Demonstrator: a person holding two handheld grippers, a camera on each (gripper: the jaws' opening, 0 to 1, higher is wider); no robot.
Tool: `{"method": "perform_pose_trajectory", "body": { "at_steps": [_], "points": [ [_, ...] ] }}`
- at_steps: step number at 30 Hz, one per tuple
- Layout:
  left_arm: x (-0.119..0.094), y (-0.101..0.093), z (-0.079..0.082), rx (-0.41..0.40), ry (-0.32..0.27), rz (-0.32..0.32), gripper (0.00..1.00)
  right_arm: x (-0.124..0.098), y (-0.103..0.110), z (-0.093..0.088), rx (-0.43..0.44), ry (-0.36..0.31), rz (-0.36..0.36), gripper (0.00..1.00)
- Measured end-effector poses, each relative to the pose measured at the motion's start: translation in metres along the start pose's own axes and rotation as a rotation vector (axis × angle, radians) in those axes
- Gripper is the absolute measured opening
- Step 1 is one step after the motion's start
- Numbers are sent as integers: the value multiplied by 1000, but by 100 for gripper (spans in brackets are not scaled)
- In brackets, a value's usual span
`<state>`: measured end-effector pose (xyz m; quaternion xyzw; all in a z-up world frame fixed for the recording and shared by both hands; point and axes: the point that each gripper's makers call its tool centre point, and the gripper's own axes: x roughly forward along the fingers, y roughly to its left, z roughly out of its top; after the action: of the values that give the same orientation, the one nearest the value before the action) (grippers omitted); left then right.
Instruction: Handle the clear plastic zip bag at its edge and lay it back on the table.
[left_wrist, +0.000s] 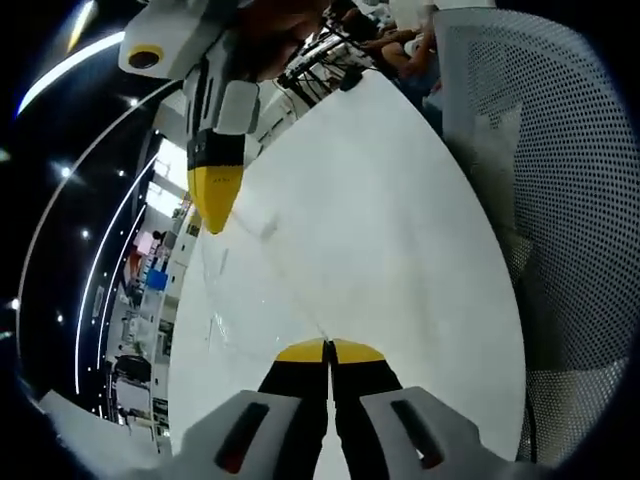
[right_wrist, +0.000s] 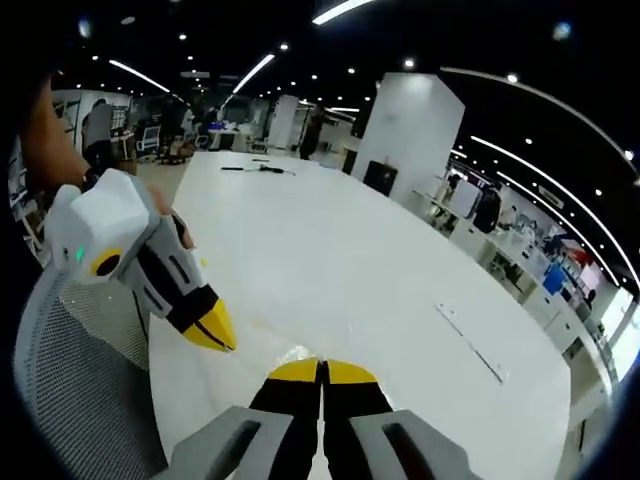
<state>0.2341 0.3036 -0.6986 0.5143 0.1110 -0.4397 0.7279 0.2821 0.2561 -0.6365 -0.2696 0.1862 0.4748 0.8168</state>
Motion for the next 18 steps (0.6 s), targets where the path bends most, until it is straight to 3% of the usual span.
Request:
{"method": "perform_pose_trajectory", "body": {
  "at_steps": [6,12,17,18],
  "points": [
    [3,10,5,5,-9,23,0,4,6,-8,-98,56,-18,0],
    [5,17,11,-26,-33,28,0,11,10,-15,-124,88,-21,0],
    [3,15,24,-212,-114,-41,3,18,12,-25,-150,115,-30,0],
    [1,20,25,-222,-119,-19,5,19,13,-27,-133,115,-23,0]
  ]
}}
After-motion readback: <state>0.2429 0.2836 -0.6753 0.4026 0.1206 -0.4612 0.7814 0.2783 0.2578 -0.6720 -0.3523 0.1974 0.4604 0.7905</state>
